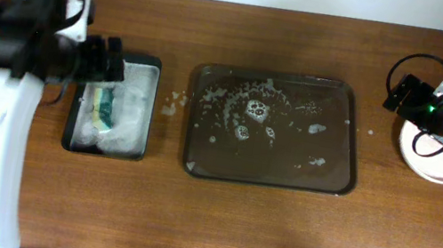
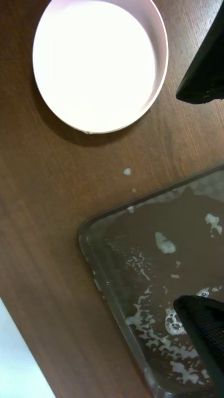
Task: Clean dirty plates on tray and stack at the side
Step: 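Drop the sponge into the soapy tray and raise left gripper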
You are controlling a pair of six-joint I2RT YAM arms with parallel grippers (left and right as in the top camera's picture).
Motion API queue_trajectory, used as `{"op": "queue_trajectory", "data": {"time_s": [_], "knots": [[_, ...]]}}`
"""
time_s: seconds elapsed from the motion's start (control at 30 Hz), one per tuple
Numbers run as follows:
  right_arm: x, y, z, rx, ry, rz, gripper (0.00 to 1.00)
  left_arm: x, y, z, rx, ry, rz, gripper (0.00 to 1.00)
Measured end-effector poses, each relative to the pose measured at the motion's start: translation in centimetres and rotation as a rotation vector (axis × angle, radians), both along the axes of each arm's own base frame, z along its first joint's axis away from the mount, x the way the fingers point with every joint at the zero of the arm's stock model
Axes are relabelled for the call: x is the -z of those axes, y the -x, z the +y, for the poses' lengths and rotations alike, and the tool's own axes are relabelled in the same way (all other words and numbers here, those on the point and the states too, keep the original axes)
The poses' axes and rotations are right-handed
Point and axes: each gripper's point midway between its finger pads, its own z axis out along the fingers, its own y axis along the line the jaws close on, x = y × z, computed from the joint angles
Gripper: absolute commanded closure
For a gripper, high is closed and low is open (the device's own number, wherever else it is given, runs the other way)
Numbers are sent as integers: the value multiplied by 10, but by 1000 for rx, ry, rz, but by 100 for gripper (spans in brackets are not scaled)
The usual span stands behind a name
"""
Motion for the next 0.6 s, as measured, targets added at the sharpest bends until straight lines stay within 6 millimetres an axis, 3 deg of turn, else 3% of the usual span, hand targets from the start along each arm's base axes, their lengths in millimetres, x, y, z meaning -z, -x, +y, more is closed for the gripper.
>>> {"op": "queue_trajectory", "data": {"time_s": [0.13, 0.23, 0.4, 0.6], "knots": [[0, 0, 0, 0, 0, 0, 2, -56, 43, -20, 62, 33, -174, 1], [0, 0, 0, 0, 0, -1, 2, -86, 72, -28, 95, 54, -281, 1], [0, 0, 0, 0, 0, 0, 2, -118, 113, -28, 106, 61, -417, 1], [0, 0, 0, 0, 0, 0, 2, -135, 166, -27, 111, 57, -512, 1]]}}
